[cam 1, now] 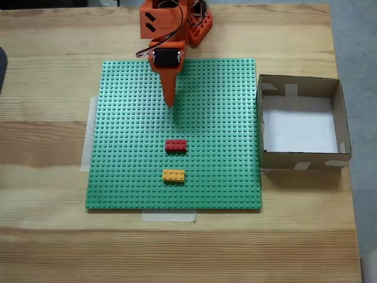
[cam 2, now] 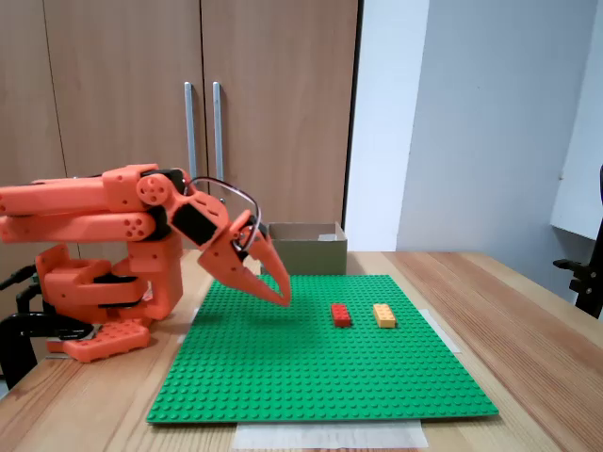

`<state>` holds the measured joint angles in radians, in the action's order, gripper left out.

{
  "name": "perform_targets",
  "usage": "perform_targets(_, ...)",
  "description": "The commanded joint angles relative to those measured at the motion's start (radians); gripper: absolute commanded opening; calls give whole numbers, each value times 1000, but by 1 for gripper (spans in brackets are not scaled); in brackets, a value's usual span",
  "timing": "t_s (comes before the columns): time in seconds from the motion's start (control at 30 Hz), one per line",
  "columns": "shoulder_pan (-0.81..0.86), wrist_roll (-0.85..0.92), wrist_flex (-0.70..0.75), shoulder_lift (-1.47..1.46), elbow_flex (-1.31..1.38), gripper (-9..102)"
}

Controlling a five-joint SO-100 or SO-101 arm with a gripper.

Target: Pick the red lego block and put it in the box.

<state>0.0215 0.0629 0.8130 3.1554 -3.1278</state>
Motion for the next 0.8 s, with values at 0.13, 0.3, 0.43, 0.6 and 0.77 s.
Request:
perform_targets(0.13, -8, 18, -21, -233, 198, -1)
perform_targets(0.3, -8, 0, 18, -472, 419, -1)
perform_targets(0.43, -14, -28, 118, -727, 689, -1)
perform_targets(0.6, -26, -52, 207, -897, 877, -1)
perform_targets(0.77, -46, -54, 293, -1028, 1034, 0)
